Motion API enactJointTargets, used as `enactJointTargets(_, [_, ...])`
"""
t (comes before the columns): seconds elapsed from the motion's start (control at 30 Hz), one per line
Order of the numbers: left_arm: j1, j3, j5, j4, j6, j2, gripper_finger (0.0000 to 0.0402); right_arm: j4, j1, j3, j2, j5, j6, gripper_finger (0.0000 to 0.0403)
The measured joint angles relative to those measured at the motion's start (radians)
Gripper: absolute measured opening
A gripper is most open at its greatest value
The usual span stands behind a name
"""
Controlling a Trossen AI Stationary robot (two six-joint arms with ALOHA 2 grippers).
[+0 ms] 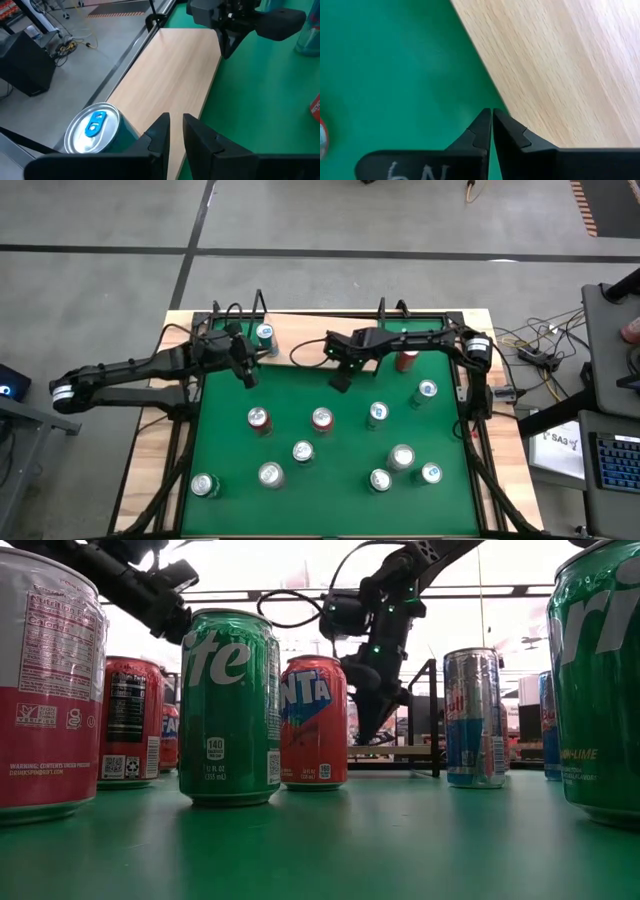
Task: Pick and place cans onto a shelf
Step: Adjust the shelf, then adjust the blue silver soda can
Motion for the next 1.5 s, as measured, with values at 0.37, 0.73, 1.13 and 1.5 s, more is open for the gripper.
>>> enactJointTargets(0.37, [0.0,0.0,-0.001,0.013,0.0,-0.008,0.0036,-0.036,-0.021,0.0,0.009,0.035,0.002,0.0009])
enactJointTargets(0.73, [0.0,0.0,-0.002,0.013,0.0,-0.048,0.0036,-0.029,-0.037,0.002,0.023,0.122,-0.011,0.0009])
enactJointTargets(1.13, [0.001,0.0,-0.004,-0.035,-0.005,-0.033,0.0036,-0.021,-0.018,-0.003,-0.002,0.072,-0.007,0.0009])
enactJointTargets(1.5, [0.002,0.007,-0.004,0.043,-0.045,0.105,0.0036,0.26,-0.012,-0.002,-0.013,0.056,-0.117,0.0009])
